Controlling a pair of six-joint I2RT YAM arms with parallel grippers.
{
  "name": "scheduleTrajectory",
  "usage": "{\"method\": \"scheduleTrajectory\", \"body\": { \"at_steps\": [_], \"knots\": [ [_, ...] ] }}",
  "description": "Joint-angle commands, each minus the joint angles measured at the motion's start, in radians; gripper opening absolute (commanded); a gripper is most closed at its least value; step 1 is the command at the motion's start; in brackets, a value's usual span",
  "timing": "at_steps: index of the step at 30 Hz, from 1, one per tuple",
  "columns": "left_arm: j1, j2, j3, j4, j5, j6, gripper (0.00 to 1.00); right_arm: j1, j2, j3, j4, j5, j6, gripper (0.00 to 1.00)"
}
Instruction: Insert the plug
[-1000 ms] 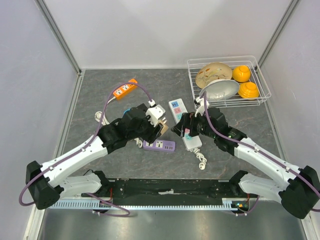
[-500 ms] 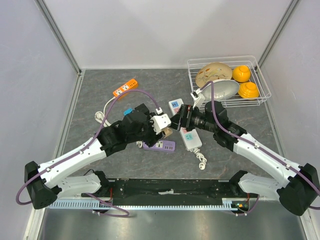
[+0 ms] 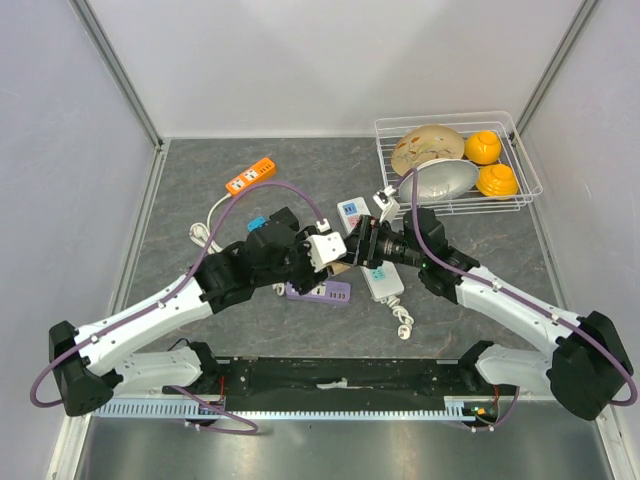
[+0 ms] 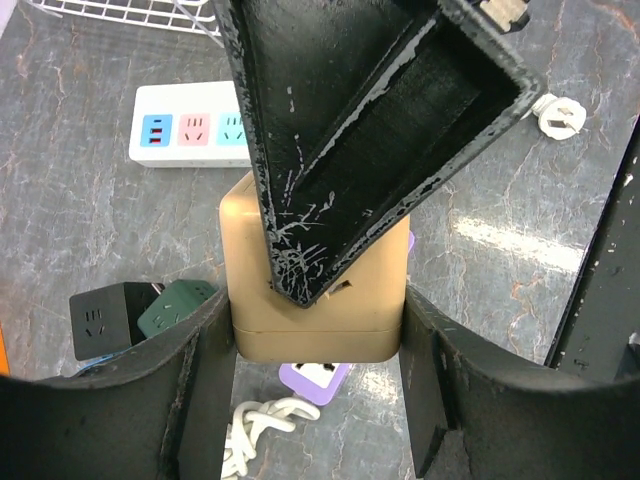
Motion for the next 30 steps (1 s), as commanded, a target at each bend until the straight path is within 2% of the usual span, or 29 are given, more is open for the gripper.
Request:
{"method": "scheduleTrajectory", "body": {
  "at_steps": [1,2,3,5,6,7,9,10,11,16,19,20,22,23,24,26,27,30],
  "knots": [
    [-0.009,0.005,0.046,0.075,0.022,0.044,0.24,-0.017,0.011,-0.037,0.164,-0.066,0.079,0.72],
    [-0.009,0.01,0.044,0.075,0.022,0.042,0.25,-0.02,0.011,-0.04,0.188,-0.083,0.093,0.65],
    [-0.009,0.013,0.044,0.075,0.017,0.042,0.28,-0.023,0.011,-0.045,0.195,-0.088,0.096,0.5],
    [-0.009,0.016,0.044,0.078,0.011,0.036,0.41,-0.029,0.007,-0.048,0.201,-0.092,0.097,0.34],
    [-0.009,0.018,0.043,0.083,-0.007,0.022,0.48,-0.035,0.001,-0.051,0.202,-0.092,0.097,0.18],
    [-0.009,0.018,0.037,0.094,-0.028,0.01,0.6,-0.04,-0.004,-0.054,0.204,-0.092,0.099,0.13],
    [-0.007,0.001,0.025,0.133,-0.085,-0.044,0.77,-0.056,-0.022,-0.071,0.224,-0.086,0.113,0.02],
    [-0.007,-0.007,0.014,0.147,-0.108,-0.071,0.86,-0.063,-0.03,-0.078,0.237,-0.083,0.12,0.0],
    [-0.007,-0.016,0.009,0.166,-0.13,-0.105,0.9,-0.07,-0.039,-0.087,0.268,-0.08,0.134,0.0],
    [0.008,-0.129,-0.087,0.343,-0.142,-0.365,0.99,-0.102,-0.091,-0.16,0.388,-0.046,0.217,0.0],
    [0.049,-0.185,-0.173,0.468,-0.142,-0.563,1.0,-0.104,-0.122,-0.201,0.474,-0.008,0.248,0.0],
    [0.066,-0.223,-0.198,0.5,-0.135,-0.681,1.0,-0.106,-0.13,-0.212,0.509,0.007,0.269,0.0],
    [0.141,-0.257,-0.276,0.589,-0.083,-0.807,1.0,-0.106,-0.154,-0.244,0.546,0.033,0.284,0.0],
    [0.17,-0.284,-0.303,0.623,-0.063,-0.935,1.0,-0.106,-0.16,-0.253,0.588,0.056,0.304,0.0],
    [0.201,-0.298,-0.334,0.659,-0.005,-1.002,1.0,-0.106,-0.173,-0.274,0.612,0.067,0.315,0.0],
    [0.284,-0.312,-0.428,0.81,0.055,-1.175,1.0,-0.107,-0.18,-0.293,0.67,0.093,0.343,0.0],
    [0.33,-0.307,-0.454,0.871,0.126,-1.221,1.0,-0.106,-0.183,-0.304,0.684,0.099,0.352,0.0],
    [0.367,-0.253,-0.509,1.044,0.236,-1.34,1.0,-0.106,-0.18,-0.315,0.728,0.101,0.373,0.0]
  ]
}}
